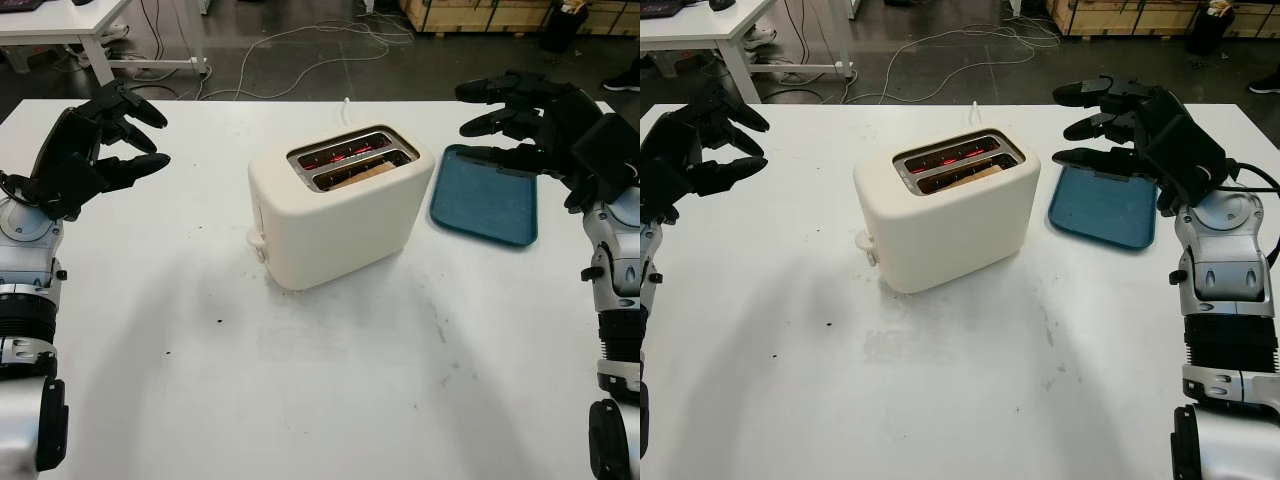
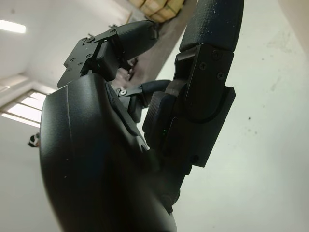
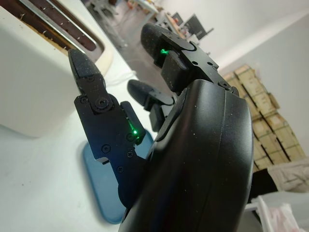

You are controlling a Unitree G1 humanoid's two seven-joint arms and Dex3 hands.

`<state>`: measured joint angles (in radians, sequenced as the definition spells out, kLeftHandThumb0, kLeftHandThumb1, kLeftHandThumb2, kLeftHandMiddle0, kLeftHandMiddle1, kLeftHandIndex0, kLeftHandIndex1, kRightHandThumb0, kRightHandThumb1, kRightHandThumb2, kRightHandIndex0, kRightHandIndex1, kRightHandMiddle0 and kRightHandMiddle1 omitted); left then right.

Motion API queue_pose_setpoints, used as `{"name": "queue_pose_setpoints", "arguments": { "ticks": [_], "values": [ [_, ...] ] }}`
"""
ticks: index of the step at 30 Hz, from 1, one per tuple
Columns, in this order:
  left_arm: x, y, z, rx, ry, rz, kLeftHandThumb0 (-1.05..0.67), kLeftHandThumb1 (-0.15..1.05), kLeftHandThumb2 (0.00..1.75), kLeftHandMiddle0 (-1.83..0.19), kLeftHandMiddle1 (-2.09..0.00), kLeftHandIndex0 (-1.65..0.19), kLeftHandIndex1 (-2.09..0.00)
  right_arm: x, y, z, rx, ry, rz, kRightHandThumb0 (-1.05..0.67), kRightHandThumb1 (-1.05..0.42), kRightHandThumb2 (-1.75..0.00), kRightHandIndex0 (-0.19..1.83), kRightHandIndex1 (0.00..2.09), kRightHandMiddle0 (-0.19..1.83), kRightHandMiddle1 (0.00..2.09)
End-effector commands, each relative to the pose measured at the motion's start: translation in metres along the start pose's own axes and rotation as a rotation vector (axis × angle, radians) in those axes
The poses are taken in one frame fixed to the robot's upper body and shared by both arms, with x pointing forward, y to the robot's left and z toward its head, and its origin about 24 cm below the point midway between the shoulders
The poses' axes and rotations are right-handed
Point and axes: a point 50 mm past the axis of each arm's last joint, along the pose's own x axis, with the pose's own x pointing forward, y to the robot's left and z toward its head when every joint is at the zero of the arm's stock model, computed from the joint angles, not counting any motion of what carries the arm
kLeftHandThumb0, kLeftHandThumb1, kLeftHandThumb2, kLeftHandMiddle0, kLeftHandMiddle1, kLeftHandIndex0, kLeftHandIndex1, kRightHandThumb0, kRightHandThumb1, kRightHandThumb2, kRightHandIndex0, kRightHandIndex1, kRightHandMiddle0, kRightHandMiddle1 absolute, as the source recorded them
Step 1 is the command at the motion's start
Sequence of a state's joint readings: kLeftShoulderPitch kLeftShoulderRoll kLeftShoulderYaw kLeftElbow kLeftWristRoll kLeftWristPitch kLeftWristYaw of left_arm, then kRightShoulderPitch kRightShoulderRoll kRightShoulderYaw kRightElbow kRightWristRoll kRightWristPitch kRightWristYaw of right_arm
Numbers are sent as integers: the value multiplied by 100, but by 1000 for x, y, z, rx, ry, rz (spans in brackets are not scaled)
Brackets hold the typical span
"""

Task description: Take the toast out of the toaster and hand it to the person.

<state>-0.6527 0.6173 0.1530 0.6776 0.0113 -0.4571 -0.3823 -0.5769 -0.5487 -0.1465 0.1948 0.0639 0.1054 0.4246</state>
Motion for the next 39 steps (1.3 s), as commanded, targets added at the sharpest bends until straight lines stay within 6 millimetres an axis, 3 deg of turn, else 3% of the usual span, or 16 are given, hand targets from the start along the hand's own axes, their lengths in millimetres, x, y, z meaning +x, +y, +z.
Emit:
{"name": "queue_pose_setpoints", "arguments": {
  "ticks": [1,22,30,39],
  "values": [
    [-2,4,0,25,14,-14,-105,92,8,-39,-148,-29,-143,1,-1,5,-13,-22,-4,-34,-67,0,41,94,57,39],
    [-1,4,2,21,8,-17,-105,92,9,-42,-146,-30,-142,1,-10,16,-55,-79,-29,-40,-67,0,37,93,54,38],
    [-1,4,2,18,21,-15,-105,92,8,-42,-145,-31,-141,0,-16,17,-54,-65,6,-43,-64,0,9,79,38,28],
    [-2,3,2,19,12,-13,-105,92,8,-42,-145,-31,-140,-3,-21,20,-68,-48,-20,-44,-64,0,3,77,32,22]
  ]
}}
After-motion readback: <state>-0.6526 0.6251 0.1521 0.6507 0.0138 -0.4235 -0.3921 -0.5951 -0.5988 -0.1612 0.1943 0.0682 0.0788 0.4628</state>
